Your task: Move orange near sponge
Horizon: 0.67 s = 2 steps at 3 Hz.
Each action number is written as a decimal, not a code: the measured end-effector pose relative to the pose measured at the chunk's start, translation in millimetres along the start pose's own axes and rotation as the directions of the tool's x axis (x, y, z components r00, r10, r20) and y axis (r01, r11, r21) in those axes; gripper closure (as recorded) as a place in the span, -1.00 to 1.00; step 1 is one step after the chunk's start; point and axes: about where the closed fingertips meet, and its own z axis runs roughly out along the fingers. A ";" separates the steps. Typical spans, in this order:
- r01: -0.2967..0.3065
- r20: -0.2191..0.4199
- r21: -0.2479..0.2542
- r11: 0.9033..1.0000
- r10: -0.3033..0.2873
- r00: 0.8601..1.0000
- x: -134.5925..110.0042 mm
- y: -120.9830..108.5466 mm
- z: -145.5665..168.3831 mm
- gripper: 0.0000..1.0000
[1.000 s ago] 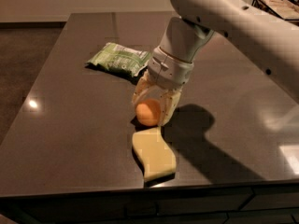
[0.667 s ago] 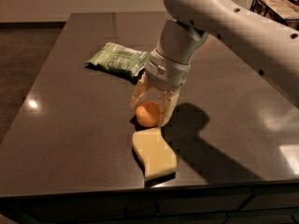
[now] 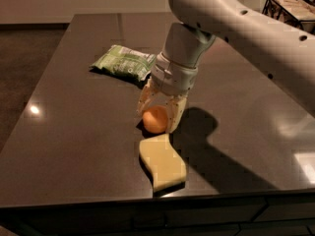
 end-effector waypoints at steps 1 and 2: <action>0.001 -0.004 0.013 1.000 -0.001 1.000 1.0 -4.1 1.1 -0.73; 0.002 -0.007 0.023 1.000 -0.002 1.000 1.7 -7.3 2.1 -1.00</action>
Offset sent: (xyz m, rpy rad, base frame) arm 0.0024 0.0027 -0.0005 0.0072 -0.0082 -0.0037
